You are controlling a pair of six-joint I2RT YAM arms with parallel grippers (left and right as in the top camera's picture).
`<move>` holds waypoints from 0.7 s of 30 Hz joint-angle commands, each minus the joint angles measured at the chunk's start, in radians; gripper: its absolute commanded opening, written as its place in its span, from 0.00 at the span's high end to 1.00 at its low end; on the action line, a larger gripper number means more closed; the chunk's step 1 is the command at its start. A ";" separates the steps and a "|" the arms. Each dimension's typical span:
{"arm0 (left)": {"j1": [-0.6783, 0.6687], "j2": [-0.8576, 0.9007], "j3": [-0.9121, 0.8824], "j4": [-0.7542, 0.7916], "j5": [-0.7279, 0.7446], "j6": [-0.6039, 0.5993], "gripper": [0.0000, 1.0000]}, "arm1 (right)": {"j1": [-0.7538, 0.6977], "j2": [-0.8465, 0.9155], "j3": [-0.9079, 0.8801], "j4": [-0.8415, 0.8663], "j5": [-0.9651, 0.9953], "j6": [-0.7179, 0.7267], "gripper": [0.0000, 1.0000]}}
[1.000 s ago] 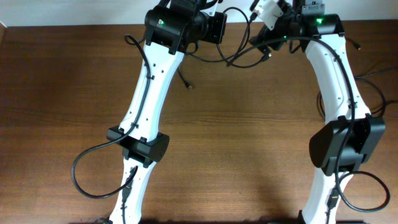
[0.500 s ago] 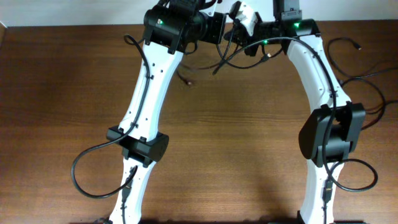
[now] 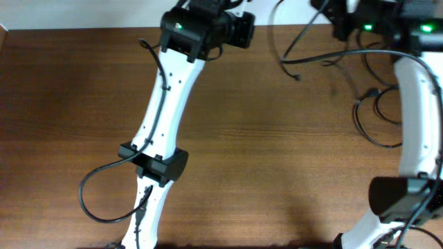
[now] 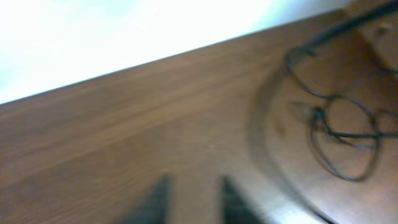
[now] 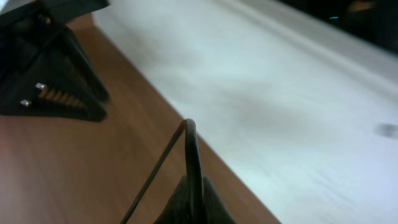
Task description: Untangle cables
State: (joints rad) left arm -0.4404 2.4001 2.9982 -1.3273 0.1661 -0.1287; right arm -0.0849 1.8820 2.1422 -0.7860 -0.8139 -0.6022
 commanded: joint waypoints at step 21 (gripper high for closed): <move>0.159 -0.014 0.002 -0.140 -0.170 0.041 0.01 | -0.985 -0.252 -0.063 -0.167 0.526 0.439 0.96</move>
State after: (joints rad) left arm -0.2821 2.3997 2.9978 -1.4666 0.0025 -0.1219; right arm -1.0050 1.6337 2.0880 -0.9775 -0.3141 -0.1608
